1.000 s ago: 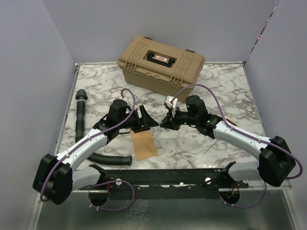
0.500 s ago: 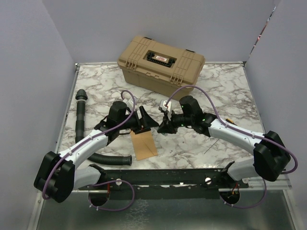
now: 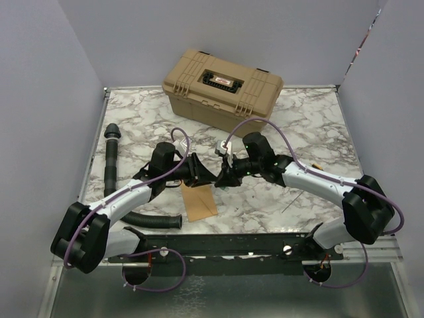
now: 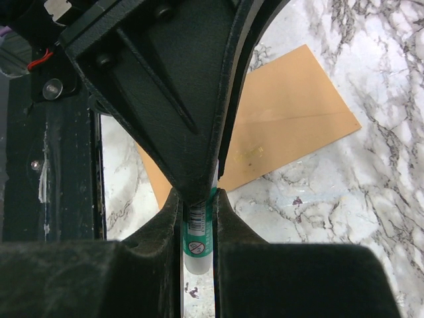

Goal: Place the letter into the envelope and seal it

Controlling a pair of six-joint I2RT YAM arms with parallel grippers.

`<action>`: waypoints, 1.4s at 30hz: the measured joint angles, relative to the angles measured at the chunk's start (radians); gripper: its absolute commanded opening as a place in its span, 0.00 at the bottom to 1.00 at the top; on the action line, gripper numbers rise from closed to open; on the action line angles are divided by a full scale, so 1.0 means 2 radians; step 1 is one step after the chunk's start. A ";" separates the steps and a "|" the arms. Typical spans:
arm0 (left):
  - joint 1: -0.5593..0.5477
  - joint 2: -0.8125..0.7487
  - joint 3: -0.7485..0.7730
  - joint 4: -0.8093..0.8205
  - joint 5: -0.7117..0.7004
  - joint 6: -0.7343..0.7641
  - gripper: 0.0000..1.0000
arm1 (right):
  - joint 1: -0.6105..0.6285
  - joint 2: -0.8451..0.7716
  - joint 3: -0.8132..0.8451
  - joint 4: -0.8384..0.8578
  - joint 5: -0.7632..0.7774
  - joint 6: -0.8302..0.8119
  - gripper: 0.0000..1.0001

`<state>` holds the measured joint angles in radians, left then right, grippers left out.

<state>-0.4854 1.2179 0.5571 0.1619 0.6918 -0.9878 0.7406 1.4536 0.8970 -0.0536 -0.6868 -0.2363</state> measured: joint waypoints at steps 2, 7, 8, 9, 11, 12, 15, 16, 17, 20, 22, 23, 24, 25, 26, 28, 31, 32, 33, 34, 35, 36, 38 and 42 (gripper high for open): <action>0.000 0.002 -0.002 0.006 0.008 0.000 0.19 | 0.000 0.003 0.000 -0.001 -0.001 0.000 0.01; 0.000 0.008 -0.005 0.014 0.019 0.001 0.00 | 0.001 0.005 0.000 -0.010 -0.002 0.000 0.07; 0.000 0.010 -0.005 0.015 0.020 0.001 0.00 | 0.001 0.006 0.001 -0.012 -0.002 0.000 0.18; 0.000 0.012 -0.005 0.015 0.021 0.001 0.00 | 0.001 0.007 0.001 -0.013 0.000 0.001 0.29; 0.000 0.015 -0.005 0.016 0.020 0.001 0.00 | 0.002 0.011 0.005 -0.018 0.005 0.011 0.49; 0.000 0.016 -0.005 0.016 0.020 0.001 0.00 | 0.003 0.014 0.009 -0.022 0.009 0.018 0.53; 0.000 0.017 -0.005 0.014 0.016 0.000 0.00 | 0.003 0.020 0.026 -0.031 0.027 0.043 0.60; 0.000 0.017 -0.005 0.015 0.011 0.000 0.00 | 0.003 0.020 0.031 -0.036 0.031 0.052 0.61; 0.001 0.017 -0.005 0.014 0.006 0.000 0.00 | 0.003 0.020 0.035 -0.039 0.035 0.064 0.65; 0.003 0.017 -0.007 0.014 -0.022 0.000 0.00 | 0.003 0.016 0.037 -0.039 0.051 0.112 0.71; 0.004 0.017 -0.008 0.015 -0.048 -0.002 0.00 | 0.003 0.000 0.025 -0.034 0.076 0.152 0.73; 0.004 0.017 -0.008 0.016 -0.056 -0.002 0.00 | 0.003 -0.017 0.015 -0.033 0.096 0.183 0.73; 0.004 0.016 -0.008 0.017 -0.067 -0.002 0.00 | 0.003 -0.033 0.008 -0.032 0.113 0.209 0.73; 0.004 0.014 -0.008 0.017 -0.077 -0.002 0.00 | 0.003 -0.049 0.004 -0.033 0.130 0.239 0.72; 0.004 0.011 -0.008 0.018 -0.086 -0.001 0.00 | 0.003 -0.065 0.002 -0.035 0.153 0.272 0.71; 0.004 -0.006 -0.008 0.020 -0.110 0.002 0.00 | 0.003 -0.092 0.002 -0.040 0.204 0.360 0.67; 0.004 -0.051 -0.010 0.037 -0.144 0.011 0.00 | 0.005 -0.128 -0.019 -0.037 0.261 0.513 0.65; 0.004 -0.066 -0.013 0.047 -0.154 0.014 0.00 | 0.007 -0.138 -0.035 -0.032 0.280 0.565 0.65; 0.004 -0.081 -0.017 0.056 -0.162 0.015 0.00 | 0.015 -0.145 -0.051 -0.026 0.298 0.615 0.65; 0.004 -0.102 -0.025 0.071 -0.173 0.016 0.00 | 0.028 -0.148 -0.065 -0.021 0.313 0.661 0.65; 0.004 -0.116 -0.031 0.082 -0.180 0.016 0.00 | 0.043 -0.148 -0.076 -0.014 0.329 0.701 0.65; 0.004 -0.129 -0.037 0.094 -0.187 0.016 0.00 | 0.061 -0.145 -0.083 -0.007 0.343 0.747 0.65; 0.004 -0.146 -0.048 0.112 -0.199 0.015 0.00 | 0.084 -0.135 -0.083 0.009 0.365 0.811 0.65; 0.004 -0.162 -0.065 0.129 -0.213 0.014 0.00 | 0.103 -0.120 -0.078 0.061 0.405 0.911 0.65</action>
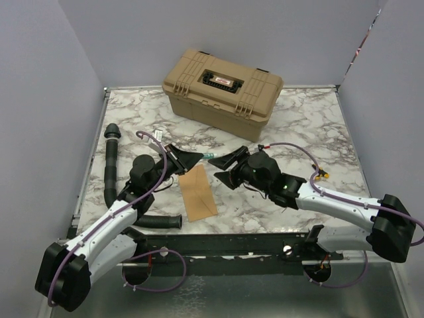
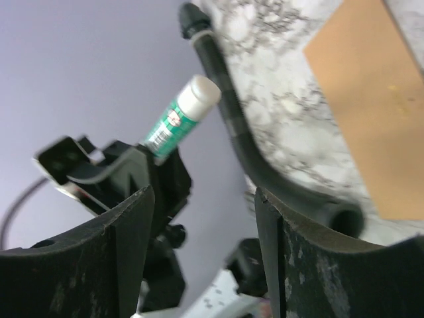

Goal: Place the letter into the envelope and seal it

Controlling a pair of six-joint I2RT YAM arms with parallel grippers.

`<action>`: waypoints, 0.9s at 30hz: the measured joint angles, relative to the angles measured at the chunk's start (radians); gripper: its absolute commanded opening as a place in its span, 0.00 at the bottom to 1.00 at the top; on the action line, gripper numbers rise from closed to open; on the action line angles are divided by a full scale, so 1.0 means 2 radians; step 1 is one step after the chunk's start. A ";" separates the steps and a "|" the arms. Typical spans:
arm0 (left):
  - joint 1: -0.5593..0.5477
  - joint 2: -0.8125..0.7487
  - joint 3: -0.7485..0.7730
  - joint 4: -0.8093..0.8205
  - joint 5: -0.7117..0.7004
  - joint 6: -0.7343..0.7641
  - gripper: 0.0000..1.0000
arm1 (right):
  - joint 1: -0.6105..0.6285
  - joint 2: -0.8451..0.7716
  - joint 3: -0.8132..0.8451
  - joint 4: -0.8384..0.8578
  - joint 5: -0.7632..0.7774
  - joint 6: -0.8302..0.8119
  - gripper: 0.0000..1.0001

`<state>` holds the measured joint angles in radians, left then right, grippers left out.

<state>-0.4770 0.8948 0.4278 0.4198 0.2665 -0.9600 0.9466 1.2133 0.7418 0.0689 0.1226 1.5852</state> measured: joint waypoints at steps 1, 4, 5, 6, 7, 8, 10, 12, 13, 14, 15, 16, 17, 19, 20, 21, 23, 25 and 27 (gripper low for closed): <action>0.000 -0.004 -0.002 0.001 -0.003 0.000 0.00 | 0.002 0.002 -0.001 0.014 0.011 0.021 0.65; 0.000 -0.020 -0.005 0.003 -0.010 -0.002 0.00 | 0.006 0.003 -0.006 0.047 0.042 0.072 0.65; 0.000 -0.028 -0.006 0.003 -0.012 -0.002 0.00 | 0.006 0.003 -0.006 0.052 0.052 0.084 0.64; 0.000 -0.035 -0.007 0.005 -0.014 -0.002 0.00 | 0.007 0.003 -0.008 0.056 0.060 0.098 0.64; 0.000 -0.042 -0.008 0.007 -0.016 -0.003 0.00 | 0.007 0.003 -0.009 0.061 0.068 0.109 0.63; 0.000 -0.048 -0.009 0.009 -0.016 -0.003 0.00 | 0.007 0.003 -0.011 0.068 0.074 0.119 0.63; 0.000 -0.057 -0.009 0.013 -0.017 -0.002 0.00 | 0.008 0.005 -0.015 0.084 0.079 0.131 0.63; 0.000 -0.061 -0.009 0.014 -0.017 0.002 0.00 | 0.008 0.011 -0.013 0.096 0.080 0.140 0.62; 0.000 -0.062 -0.009 0.014 -0.017 0.004 0.00 | 0.008 0.016 -0.011 0.099 0.081 0.144 0.61; 0.000 -0.062 -0.009 0.014 -0.016 0.006 0.00 | 0.008 0.022 -0.007 0.100 0.081 0.150 0.61; 0.000 -0.062 -0.009 0.014 -0.016 0.007 0.00 | 0.008 0.029 -0.005 0.105 0.080 0.155 0.59; 0.000 -0.062 -0.009 0.014 -0.016 0.009 0.00 | 0.008 0.035 -0.004 0.111 0.081 0.159 0.58; 0.000 -0.062 -0.009 0.014 -0.017 0.010 0.00 | 0.008 0.039 -0.003 0.115 0.081 0.162 0.56; 0.000 -0.063 -0.009 0.013 -0.017 0.011 0.00 | 0.008 0.050 0.000 0.117 0.081 0.169 0.50; 0.000 -0.064 -0.009 0.013 -0.017 0.012 0.00 | 0.008 0.055 0.004 0.117 0.081 0.171 0.48; 0.000 -0.066 -0.009 0.013 -0.017 0.013 0.00 | 0.008 0.059 0.007 0.118 0.081 0.174 0.46; 0.000 -0.069 -0.009 0.013 -0.017 0.013 0.00 | 0.008 0.063 0.014 0.119 0.081 0.175 0.43; 0.000 -0.072 -0.010 0.013 -0.017 0.013 0.00 | 0.008 0.064 0.021 0.121 0.081 0.175 0.42; 0.000 -0.075 -0.011 0.014 -0.017 0.013 0.00 | 0.008 0.064 0.025 0.124 0.081 0.176 0.39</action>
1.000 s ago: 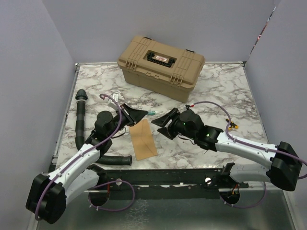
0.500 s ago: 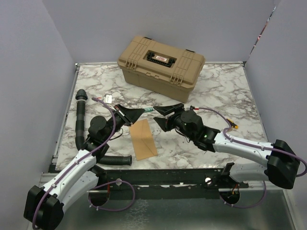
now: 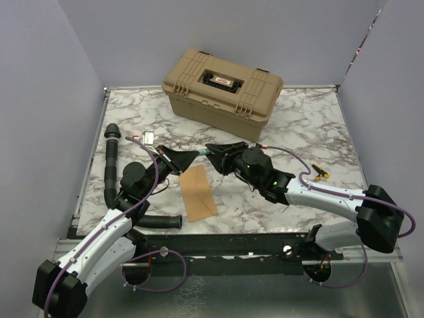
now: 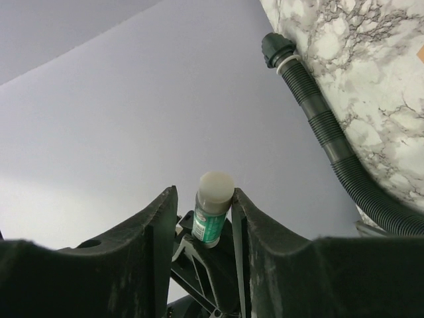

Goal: Place the letter into the envelope and seal it

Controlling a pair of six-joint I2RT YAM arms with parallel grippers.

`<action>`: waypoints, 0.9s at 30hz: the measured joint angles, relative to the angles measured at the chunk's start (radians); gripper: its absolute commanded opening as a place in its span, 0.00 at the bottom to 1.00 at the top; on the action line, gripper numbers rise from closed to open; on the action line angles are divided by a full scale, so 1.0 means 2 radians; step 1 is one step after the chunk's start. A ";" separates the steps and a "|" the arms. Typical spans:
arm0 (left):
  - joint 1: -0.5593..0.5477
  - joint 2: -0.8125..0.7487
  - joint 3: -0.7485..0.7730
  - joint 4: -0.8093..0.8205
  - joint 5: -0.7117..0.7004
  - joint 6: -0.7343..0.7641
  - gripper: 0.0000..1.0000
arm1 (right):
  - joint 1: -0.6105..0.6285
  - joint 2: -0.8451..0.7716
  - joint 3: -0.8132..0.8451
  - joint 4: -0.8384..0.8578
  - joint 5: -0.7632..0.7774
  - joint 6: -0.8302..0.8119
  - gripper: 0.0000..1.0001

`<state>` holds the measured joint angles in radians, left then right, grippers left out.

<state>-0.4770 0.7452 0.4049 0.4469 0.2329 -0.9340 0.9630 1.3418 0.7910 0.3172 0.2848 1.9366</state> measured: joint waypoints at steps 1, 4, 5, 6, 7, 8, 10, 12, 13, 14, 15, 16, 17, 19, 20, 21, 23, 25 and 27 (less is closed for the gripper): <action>0.000 -0.001 -0.001 0.000 0.000 0.000 0.00 | 0.000 0.000 0.001 0.002 0.000 0.000 0.36; 0.000 -0.003 -0.003 0.000 -0.002 0.000 0.00 | 0.000 0.002 0.002 0.002 0.000 0.000 0.31; 0.000 -0.003 -0.003 0.000 -0.003 0.000 0.00 | 0.000 0.003 0.002 0.002 0.000 0.000 0.29; 0.000 -0.004 -0.004 0.000 -0.003 0.000 0.00 | 0.000 0.004 0.002 0.002 -0.001 0.000 0.27; 0.000 -0.004 -0.005 0.000 -0.005 0.000 0.00 | 0.000 0.004 0.002 0.001 -0.001 0.000 0.24; 0.000 -0.005 -0.005 0.000 -0.007 0.000 0.00 | 0.000 0.005 0.002 0.002 -0.001 0.000 0.21; 0.000 -0.007 -0.005 0.000 -0.009 0.001 0.00 | 0.000 0.006 0.002 0.002 -0.001 0.000 0.16; 0.000 -0.008 -0.005 0.000 -0.009 0.003 0.07 | 0.000 0.007 0.003 0.002 -0.001 0.000 0.13; 0.000 -0.008 -0.005 0.000 -0.009 0.004 0.21 | 0.000 0.007 0.003 0.002 -0.001 -0.001 0.11; 0.000 -0.008 -0.005 -0.001 -0.009 0.006 0.37 | 0.000 0.007 0.003 0.002 0.000 -0.004 0.11; 0.000 -0.009 -0.005 -0.002 -0.009 0.008 0.54 | 0.000 0.007 0.003 0.002 0.000 -0.008 0.11; 0.000 -0.009 -0.005 -0.004 -0.009 0.010 0.67 | 0.000 0.007 0.003 0.002 0.001 -0.013 0.11; 0.000 -0.009 -0.005 -0.011 -0.009 0.015 0.78 | 0.000 0.007 0.003 0.001 0.004 -0.018 0.11; 0.000 -0.010 0.001 -0.037 -0.008 0.023 0.87 | 0.000 0.003 0.003 -0.001 0.010 -0.042 0.11; 0.000 -0.009 0.011 -0.067 -0.008 0.031 0.90 | 0.000 -0.003 0.001 -0.008 0.012 -0.061 0.11; 0.000 -0.006 0.029 -0.104 -0.007 0.042 0.91 | 0.000 -0.013 -0.001 -0.019 0.014 -0.084 0.11; 0.000 0.000 0.071 -0.164 0.001 0.064 0.91 | 0.000 -0.038 -0.001 -0.046 0.018 -0.134 0.11; 0.000 0.005 0.115 -0.212 0.019 0.092 0.86 | 0.000 -0.063 0.002 -0.074 0.018 -0.198 0.11; 0.000 0.008 0.146 -0.245 0.043 0.117 0.70 | 0.000 -0.078 0.012 -0.101 0.015 -0.268 0.11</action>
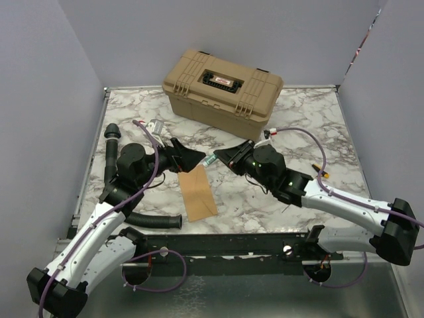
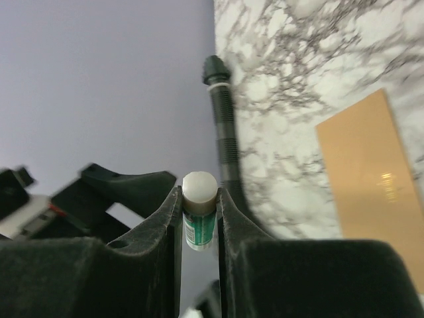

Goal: Place the letter into the envelope and seal it

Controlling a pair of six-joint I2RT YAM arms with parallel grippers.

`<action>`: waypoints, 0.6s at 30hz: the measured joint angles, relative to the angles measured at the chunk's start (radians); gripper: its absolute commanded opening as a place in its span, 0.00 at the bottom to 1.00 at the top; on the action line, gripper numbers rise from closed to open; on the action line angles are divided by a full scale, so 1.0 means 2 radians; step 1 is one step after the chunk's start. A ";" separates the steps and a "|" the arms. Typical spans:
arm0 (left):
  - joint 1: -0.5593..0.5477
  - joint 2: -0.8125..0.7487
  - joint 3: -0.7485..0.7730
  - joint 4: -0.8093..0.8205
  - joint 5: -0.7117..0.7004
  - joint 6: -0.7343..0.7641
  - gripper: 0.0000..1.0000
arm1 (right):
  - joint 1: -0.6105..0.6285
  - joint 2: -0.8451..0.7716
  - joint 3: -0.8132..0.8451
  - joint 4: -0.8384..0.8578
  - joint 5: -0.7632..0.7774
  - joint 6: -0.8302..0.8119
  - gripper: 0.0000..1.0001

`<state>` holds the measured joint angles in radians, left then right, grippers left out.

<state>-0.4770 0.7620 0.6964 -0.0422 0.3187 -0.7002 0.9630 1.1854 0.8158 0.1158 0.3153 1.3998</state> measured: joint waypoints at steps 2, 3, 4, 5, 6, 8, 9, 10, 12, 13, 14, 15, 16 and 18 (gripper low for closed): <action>0.000 0.005 0.015 -0.023 0.030 0.023 0.65 | -0.001 -0.002 0.021 -0.028 -0.011 -0.076 0.12; 0.000 0.009 0.018 -0.031 0.043 0.034 0.65 | -0.001 0.000 0.034 -0.043 -0.019 -0.112 0.12; 0.000 0.013 0.020 -0.040 0.060 0.043 0.65 | -0.001 0.002 0.048 -0.058 -0.028 -0.148 0.12; 0.000 0.018 0.021 -0.047 0.073 0.052 0.65 | -0.001 0.005 0.062 -0.069 -0.039 -0.183 0.12; 0.000 0.027 0.022 -0.055 0.088 0.060 0.65 | -0.001 0.008 0.076 -0.080 -0.051 -0.214 0.12; 0.000 0.042 0.023 -0.069 0.116 0.074 0.65 | -0.001 0.011 0.094 -0.092 -0.071 -0.265 0.12; 0.000 0.048 0.023 -0.074 0.130 0.080 0.65 | -0.001 0.012 0.100 -0.096 -0.084 -0.292 0.12; 0.000 0.052 0.023 -0.077 0.141 0.084 0.65 | -0.001 0.012 0.104 -0.098 -0.096 -0.311 0.12; 0.000 0.063 0.024 -0.084 0.169 0.094 0.65 | -0.002 0.014 0.111 -0.103 -0.123 -0.344 0.11; 0.000 0.065 0.024 -0.086 0.176 0.096 0.64 | -0.002 0.017 0.115 -0.106 -0.134 -0.358 0.11; 0.000 0.067 0.024 -0.087 0.181 0.098 0.64 | -0.002 0.020 0.118 -0.109 -0.146 -0.371 0.11; 0.000 0.068 0.024 -0.088 0.187 0.099 0.64 | -0.002 0.024 0.122 -0.112 -0.158 -0.382 0.11; 0.000 0.068 0.024 -0.089 0.190 0.100 0.64 | -0.002 0.028 0.124 -0.112 -0.169 -0.391 0.11; 0.000 0.067 0.024 -0.088 0.194 0.102 0.62 | -0.002 0.032 0.124 -0.114 -0.192 -0.407 0.11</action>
<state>-0.4770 0.8967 0.7444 -0.2188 0.7074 -0.4961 0.9600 1.2499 1.0634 -0.1123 -0.0681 0.5865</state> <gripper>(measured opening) 0.645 0.210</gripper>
